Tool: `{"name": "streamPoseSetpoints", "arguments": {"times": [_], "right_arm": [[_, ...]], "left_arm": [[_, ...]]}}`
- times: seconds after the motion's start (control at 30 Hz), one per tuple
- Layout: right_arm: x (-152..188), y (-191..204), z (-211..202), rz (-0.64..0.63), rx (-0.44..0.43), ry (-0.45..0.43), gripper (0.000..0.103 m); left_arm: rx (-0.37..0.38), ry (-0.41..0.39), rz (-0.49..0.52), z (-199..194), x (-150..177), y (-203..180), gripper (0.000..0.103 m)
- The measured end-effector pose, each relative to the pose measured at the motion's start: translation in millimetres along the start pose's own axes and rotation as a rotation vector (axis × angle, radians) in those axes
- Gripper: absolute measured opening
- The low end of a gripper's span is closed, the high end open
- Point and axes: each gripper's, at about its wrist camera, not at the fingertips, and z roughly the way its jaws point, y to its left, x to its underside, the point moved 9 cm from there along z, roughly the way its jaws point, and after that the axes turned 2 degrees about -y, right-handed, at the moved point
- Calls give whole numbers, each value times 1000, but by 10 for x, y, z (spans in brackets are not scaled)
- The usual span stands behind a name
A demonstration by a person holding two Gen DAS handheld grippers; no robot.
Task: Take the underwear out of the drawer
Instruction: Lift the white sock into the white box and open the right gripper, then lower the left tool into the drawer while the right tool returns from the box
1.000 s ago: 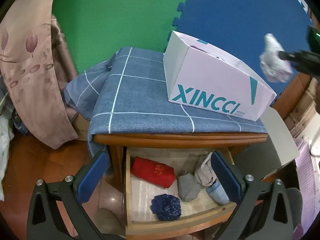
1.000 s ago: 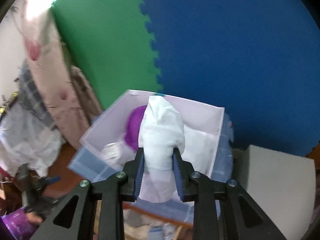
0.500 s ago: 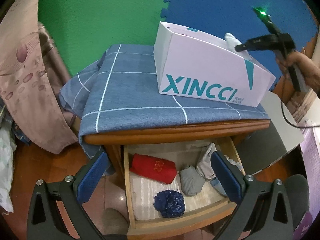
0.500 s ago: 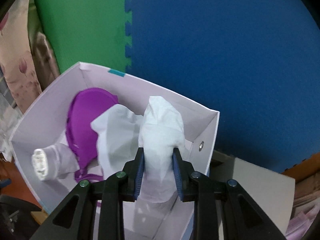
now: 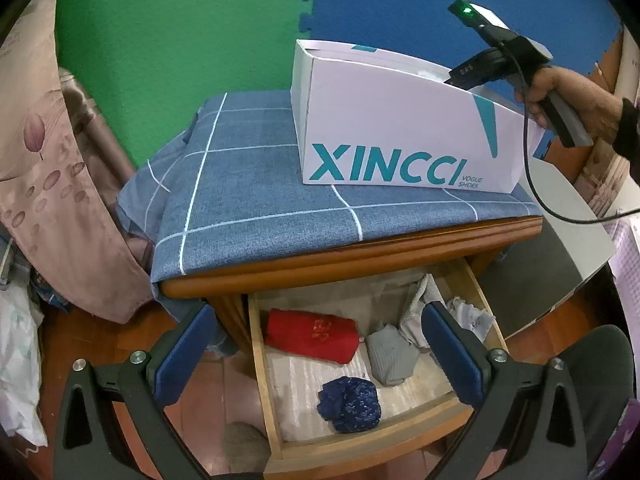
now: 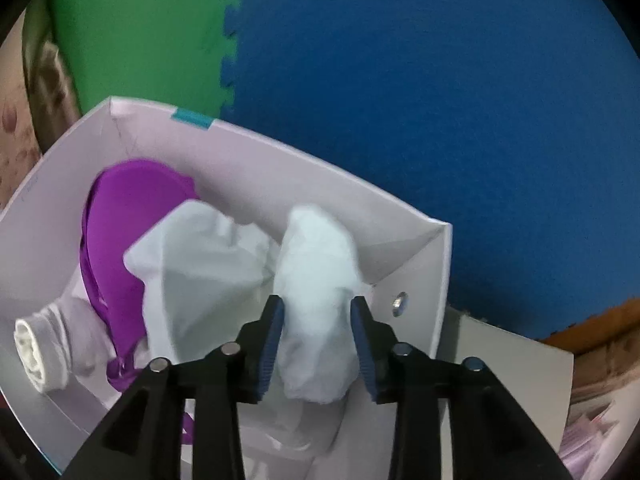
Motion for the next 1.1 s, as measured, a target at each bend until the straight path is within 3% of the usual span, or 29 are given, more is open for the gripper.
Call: {"name": "streamPoseSetpoints", "arguments": {"times": [0.03, 0.1, 0.23, 0.4, 0.47, 0.6, 0.63, 0.77, 0.83, 0.87, 1.0, 1.1], "right_arm": [[-5, -7, -113, 12, -12, -55, 40], [17, -7, -334, 27, -33, -145, 55], [148, -40, -798, 50, -43, -290, 57], [749, -21, -1529, 262, -268, -491, 57], [1082, 40, -1667, 303, -320, -519, 57], [1899, 81, -1665, 359, -334, -497, 57], [1974, 35, -1617, 379, -336, -486, 57], [2617, -352, -1414, 666, -446, -436, 57], [2785, -559, -1331, 805, -485, -412, 58], [2832, -645, -1387, 832, -508, -442, 58], [2978, -845, -1453, 903, -537, -497, 58], [3036, -888, -1497, 913, -560, -518, 58]], "left_arm": [[3, -2, -6, -3, -3, 8, 102], [7, 0, -17, 3, -2, 15, 102], [11, 9, -23, 21, 3, -1, 102], [-7, 20, 25, 45, 28, -66, 102], [-19, 26, 51, 57, 49, -106, 102], [-11, 46, 122, 81, 106, -249, 102], [-4, 58, 142, 100, 129, -299, 102], [74, 140, 194, 234, 271, -589, 102], [97, 178, 210, 332, 350, -750, 102], [96, 194, 218, 388, 386, -823, 102], [70, 226, 190, 695, 482, -1063, 102], [109, 258, 122, 925, 558, -1204, 101]]}}
